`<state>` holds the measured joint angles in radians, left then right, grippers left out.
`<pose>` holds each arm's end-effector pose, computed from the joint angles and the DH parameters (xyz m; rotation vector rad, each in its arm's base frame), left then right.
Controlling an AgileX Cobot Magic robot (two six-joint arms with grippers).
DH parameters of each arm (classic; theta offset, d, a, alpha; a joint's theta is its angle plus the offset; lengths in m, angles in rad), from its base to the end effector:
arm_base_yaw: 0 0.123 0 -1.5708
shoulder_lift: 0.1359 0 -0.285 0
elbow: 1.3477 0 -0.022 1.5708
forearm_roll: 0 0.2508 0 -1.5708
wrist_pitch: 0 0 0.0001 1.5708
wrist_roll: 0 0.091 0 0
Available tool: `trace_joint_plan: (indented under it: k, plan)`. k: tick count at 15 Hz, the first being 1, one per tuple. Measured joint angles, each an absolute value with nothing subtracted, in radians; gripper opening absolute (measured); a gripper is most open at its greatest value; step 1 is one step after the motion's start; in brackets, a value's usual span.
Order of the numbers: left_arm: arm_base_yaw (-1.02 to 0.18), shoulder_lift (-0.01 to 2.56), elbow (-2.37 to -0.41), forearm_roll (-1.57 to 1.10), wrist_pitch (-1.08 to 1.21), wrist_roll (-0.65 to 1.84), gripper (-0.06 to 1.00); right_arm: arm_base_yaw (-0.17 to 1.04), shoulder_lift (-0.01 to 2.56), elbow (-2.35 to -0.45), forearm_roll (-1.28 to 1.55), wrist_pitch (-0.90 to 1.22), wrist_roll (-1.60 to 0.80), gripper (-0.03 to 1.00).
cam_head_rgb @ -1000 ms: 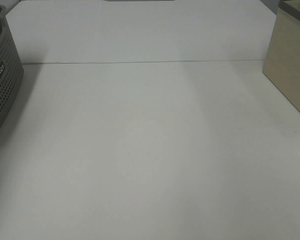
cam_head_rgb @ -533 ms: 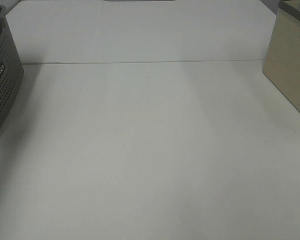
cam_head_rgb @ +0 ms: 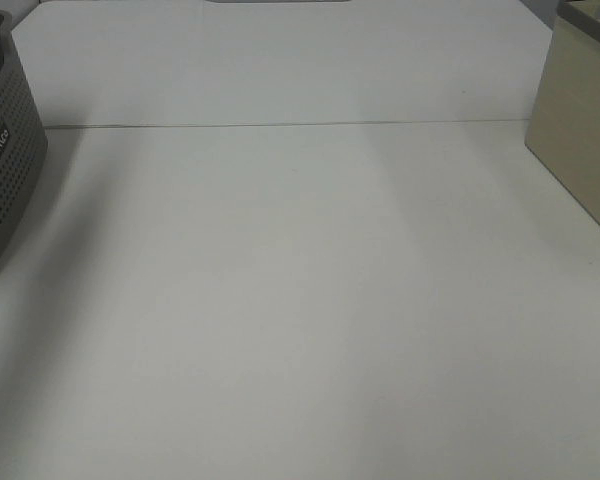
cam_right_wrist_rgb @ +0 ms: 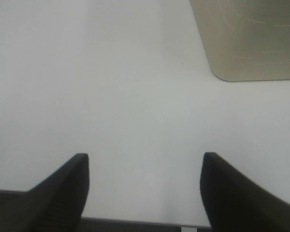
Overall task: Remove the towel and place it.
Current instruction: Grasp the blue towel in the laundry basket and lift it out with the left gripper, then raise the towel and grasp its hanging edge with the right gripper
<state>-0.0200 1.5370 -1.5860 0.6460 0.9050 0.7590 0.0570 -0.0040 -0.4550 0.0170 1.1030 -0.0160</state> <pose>0.3387 0.0364 0.4133 1.1209 2.1302 1.1510 -0.0025 0.0012 0.2614 -0.0785 2.1264 0.0449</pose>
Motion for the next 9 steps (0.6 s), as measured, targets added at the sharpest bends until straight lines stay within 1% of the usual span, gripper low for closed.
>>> trace_joint_plan:
  k: [2, 3, 6, 9]
  plan:
    - [-0.076, 1.462, -1.596, 0.655, 0.905, 0.759, 0.0, 0.057, -0.004, -0.455, 0.017, 1.103, -0.016, 0.66]
    - [-0.141, 1.403, -1.613, 0.675, 0.903, 0.759, 0.0, 0.057, -0.004, -0.455, 0.017, 1.103, -0.016, 0.66]
    - [-0.226, 1.347, -1.634, 0.704, 0.899, 0.749, 0.0, 0.057, -0.004, -0.455, 0.017, 1.103, -0.016, 0.66]
    - [-0.35, 1.303, -1.64, 0.751, 0.894, 0.735, 0.0, 0.057, -0.002, -0.461, 0.024, 1.091, -0.043, 0.66]
